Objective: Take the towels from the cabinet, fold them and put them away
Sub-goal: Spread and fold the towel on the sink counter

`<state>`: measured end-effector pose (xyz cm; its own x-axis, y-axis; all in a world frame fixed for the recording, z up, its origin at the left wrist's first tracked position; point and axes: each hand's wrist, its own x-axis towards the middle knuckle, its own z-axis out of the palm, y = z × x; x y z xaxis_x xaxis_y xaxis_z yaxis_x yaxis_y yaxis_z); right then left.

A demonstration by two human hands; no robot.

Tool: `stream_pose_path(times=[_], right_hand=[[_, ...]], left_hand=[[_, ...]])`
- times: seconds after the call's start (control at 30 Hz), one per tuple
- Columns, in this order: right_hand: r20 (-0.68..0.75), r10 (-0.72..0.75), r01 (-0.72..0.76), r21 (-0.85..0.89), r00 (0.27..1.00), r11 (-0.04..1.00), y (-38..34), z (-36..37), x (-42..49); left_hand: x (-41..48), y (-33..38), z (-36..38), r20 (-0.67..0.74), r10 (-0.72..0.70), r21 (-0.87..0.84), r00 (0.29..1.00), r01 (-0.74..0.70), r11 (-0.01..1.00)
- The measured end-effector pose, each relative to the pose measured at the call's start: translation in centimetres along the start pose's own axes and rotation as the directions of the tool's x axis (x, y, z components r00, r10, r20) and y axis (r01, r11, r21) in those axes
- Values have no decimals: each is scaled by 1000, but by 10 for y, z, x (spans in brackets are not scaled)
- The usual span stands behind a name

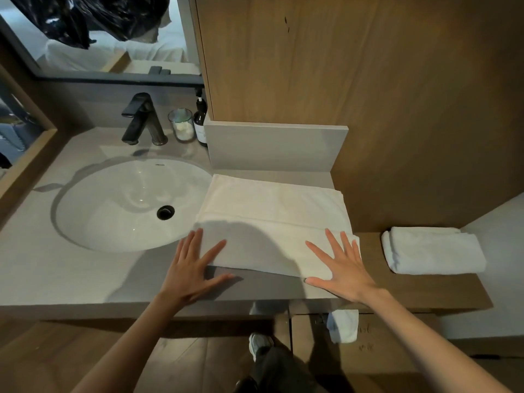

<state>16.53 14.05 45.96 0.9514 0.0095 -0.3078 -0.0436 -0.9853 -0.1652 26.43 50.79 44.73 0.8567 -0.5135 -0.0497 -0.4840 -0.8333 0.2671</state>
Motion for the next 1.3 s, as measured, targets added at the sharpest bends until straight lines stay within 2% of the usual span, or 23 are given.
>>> stream_pose_path(times=[0.23,0.43,0.6,0.67,0.73,0.8,0.83,0.9,1.0,1.17,1.3], right_hand=[[-13,-26,26,-17,1000,1000,-15,15,-42],[-31,-18,15,-70,999,997,-32,24,-67],[-26,-18,21,93,999,995,-32,16,-82],[-27,-19,23,186,999,982,-27,9,-83],[-81,15,11,300,997,954,-21,1,-82],[-168,96,-15,428,981,904,-17,-7,-80],[-214,149,-24,498,965,867,-15,-11,-79],[-279,281,-40,640,918,767,-14,-19,-75],[-296,476,-56,802,828,595,-16,-29,-67],[-259,625,-51,900,736,433,-18,-40,-43],[-238,658,-37,926,714,375,-9,-42,-16]], left_hand=[[-52,5,0,-1,58,22,998,-58,998],[-80,-1,6,-41,94,129,995,-89,988],[-87,-10,-5,-156,144,150,977,-120,981],[-85,-23,-10,-127,207,154,970,-187,970],[-82,-30,-21,-110,137,48,984,-132,990],[-77,-29,-35,-32,8,-133,999,-12,991],[-74,-26,-41,-42,-20,-207,999,11,978],[-66,-21,-52,-83,-74,-366,994,39,930],[-43,-15,-63,-83,-209,-563,974,128,817],[0,-4,-71,-111,-379,-689,919,204,696],[37,6,-73,-131,-514,-795,848,220,565]])
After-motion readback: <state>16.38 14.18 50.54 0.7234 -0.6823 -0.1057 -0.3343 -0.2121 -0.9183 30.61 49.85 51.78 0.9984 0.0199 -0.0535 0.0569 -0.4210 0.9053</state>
